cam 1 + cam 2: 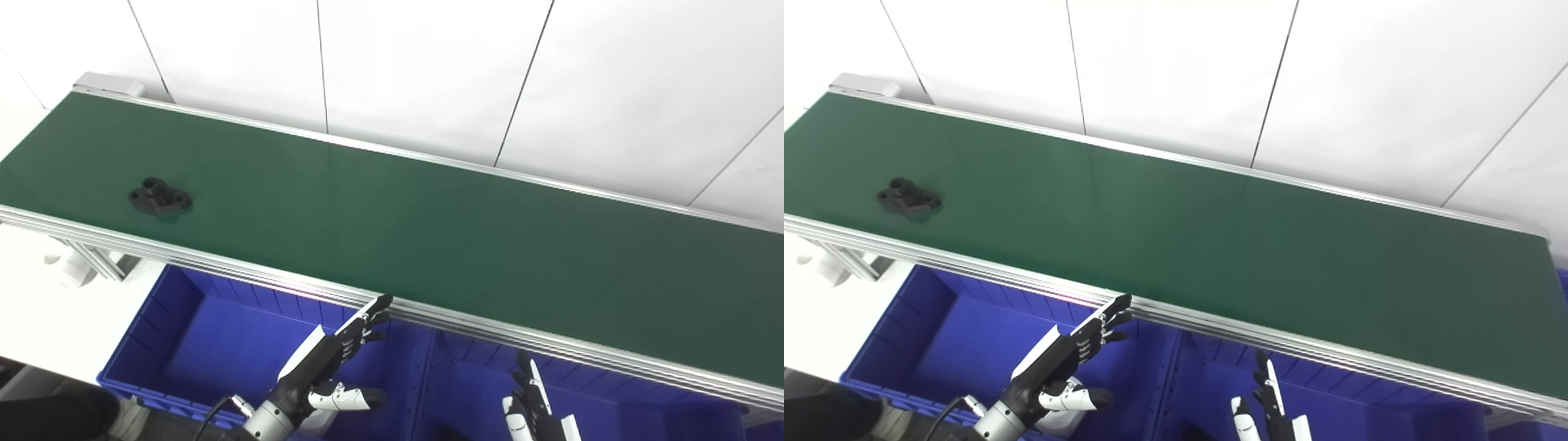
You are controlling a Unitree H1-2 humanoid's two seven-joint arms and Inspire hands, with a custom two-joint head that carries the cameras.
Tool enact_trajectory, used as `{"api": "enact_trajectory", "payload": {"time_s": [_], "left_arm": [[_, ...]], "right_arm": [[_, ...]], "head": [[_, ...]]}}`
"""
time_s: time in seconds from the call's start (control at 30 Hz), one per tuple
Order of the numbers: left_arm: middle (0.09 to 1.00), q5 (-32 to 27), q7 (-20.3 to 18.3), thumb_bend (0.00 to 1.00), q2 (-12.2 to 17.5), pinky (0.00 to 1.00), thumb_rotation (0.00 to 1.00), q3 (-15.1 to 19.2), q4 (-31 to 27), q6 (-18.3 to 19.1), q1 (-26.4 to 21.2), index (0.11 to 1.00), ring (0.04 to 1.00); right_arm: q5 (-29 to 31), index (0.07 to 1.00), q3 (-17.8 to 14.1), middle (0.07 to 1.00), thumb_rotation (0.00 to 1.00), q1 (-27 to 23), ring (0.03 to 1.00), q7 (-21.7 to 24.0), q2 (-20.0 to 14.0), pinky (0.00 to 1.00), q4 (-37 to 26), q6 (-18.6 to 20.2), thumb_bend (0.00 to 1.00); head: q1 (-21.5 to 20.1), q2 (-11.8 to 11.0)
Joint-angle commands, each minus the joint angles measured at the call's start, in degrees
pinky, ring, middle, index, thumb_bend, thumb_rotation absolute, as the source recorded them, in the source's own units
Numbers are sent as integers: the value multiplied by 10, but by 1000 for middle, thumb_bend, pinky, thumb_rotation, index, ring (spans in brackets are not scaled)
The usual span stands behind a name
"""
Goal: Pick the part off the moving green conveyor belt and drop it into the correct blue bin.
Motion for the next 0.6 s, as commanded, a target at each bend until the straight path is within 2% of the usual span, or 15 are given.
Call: {"api": "enact_trajectory", "payload": {"time_s": [0.0, 0.17, 0.2, 0.33, 0.4, 0.57], "left_arm": [[1000, -3, 2, 800, 2, 888, 600, -3, -5, -22, -4, 973, 969], [1000, 4, 4, 794, 2, 886, 602, -3, 0, -30, -6, 975, 970], [1000, 5, 5, 794, 1, 886, 602, -3, 1, -30, -7, 975, 970], [995, 9, 8, 793, -2, 871, 599, -5, 5, -32, -8, 971, 951], [993, 13, 9, 802, -3, 875, 598, -6, 8, -30, -9, 965, 952], [985, 24, 11, 815, -4, 857, 602, -9, 14, -30, -14, 951, 949]], "right_arm": [[1, 1000, 1, 996, 1000, -4, 968, -3, 4, 918, -5, -37, 453], [2, 1000, -1, 992, 1000, -4, 963, -7, 5, 906, -1, -44, 454], [3, 1000, -2, 991, 1000, -4, 963, -8, 5, 905, 0, -48, 454], [3, 1000, -8, 992, 1000, -4, 957, -12, 4, 885, 2, -58, 441], [7, 1000, -13, 991, 1000, -4, 956, -15, 5, 884, 5, -66, 435], [5, 1000, -19, 987, 1000, -6, 952, -17, 1, 869, 9, -86, 388]], "head": [[0, 0], [0, -3], [15, -9], [24, -14], [41, -25], [47, -30]]}}
